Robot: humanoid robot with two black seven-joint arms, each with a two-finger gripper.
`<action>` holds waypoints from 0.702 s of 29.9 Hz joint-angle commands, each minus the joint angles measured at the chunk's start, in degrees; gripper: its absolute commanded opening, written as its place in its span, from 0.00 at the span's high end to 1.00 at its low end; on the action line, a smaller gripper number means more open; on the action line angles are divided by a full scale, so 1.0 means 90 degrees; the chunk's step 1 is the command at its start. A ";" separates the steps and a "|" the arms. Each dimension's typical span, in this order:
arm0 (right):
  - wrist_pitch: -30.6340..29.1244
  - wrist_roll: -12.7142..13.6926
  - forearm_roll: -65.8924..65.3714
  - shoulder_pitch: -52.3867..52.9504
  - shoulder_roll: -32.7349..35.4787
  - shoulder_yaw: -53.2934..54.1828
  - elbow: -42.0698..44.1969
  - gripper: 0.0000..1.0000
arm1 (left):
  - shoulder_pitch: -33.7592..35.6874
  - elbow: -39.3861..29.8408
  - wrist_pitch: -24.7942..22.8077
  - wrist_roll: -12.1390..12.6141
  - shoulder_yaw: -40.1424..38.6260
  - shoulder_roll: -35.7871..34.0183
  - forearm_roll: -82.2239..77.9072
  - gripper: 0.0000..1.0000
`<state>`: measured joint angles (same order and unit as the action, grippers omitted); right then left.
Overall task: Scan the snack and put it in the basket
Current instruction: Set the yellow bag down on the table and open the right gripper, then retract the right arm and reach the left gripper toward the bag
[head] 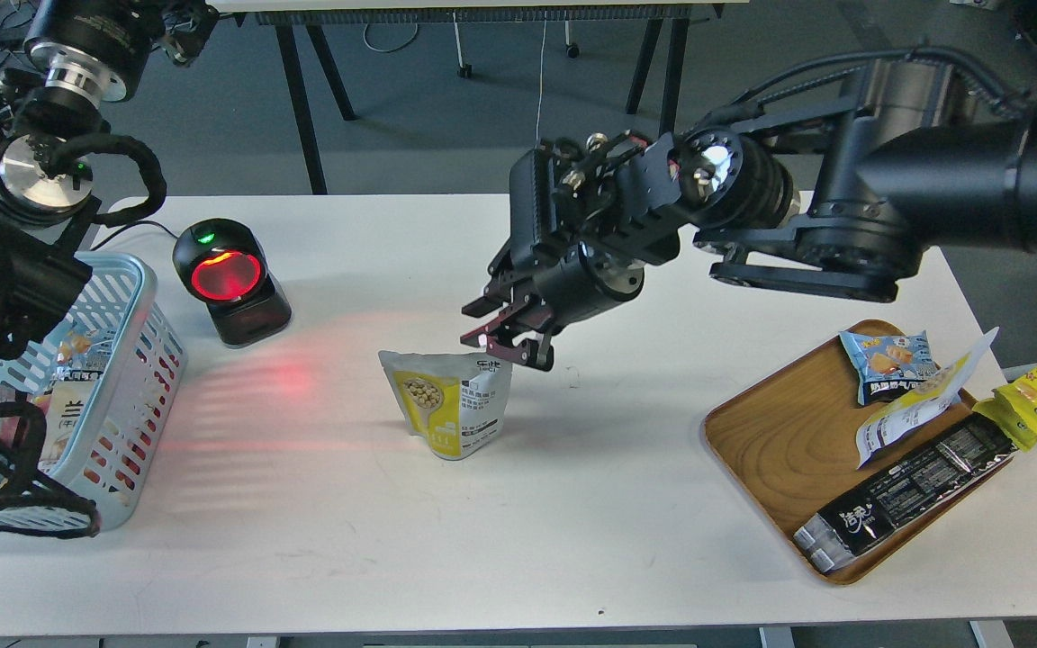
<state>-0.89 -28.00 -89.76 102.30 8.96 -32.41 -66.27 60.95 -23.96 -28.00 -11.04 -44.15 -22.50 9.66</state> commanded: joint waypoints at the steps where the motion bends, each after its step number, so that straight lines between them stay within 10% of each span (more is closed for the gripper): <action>1: -0.0115 0.0000 0.0646 0.0107 0.0672 0.0320 -0.0136 0.38 | 0.0025 -0.0101 0.0000 0.0093 0.0091 -0.0224 -0.0068 0.01; 3: -0.0184 0.0000 0.0812 0.0156 0.1121 0.0417 -0.0253 0.16 | 0.0035 -0.0131 0.0000 0.0239 0.0091 -0.0293 -0.0175 0.02; 7: -0.0194 0.0000 0.1533 -0.0038 0.2000 0.1031 -0.0595 0.06 | 0.0210 -0.0199 0.0000 0.0542 0.0295 -0.0458 -0.0827 0.03; 21: -0.0194 0.0000 0.4922 -0.2196 0.3829 0.2780 -0.0363 0.04 | 0.0396 -0.3448 0.0000 0.0484 0.0814 -0.2196 -0.4606 0.11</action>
<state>-2.65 -27.99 -51.30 85.93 42.18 -10.27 -71.81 64.90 -48.10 -28.02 -6.69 -36.83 -39.58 -25.64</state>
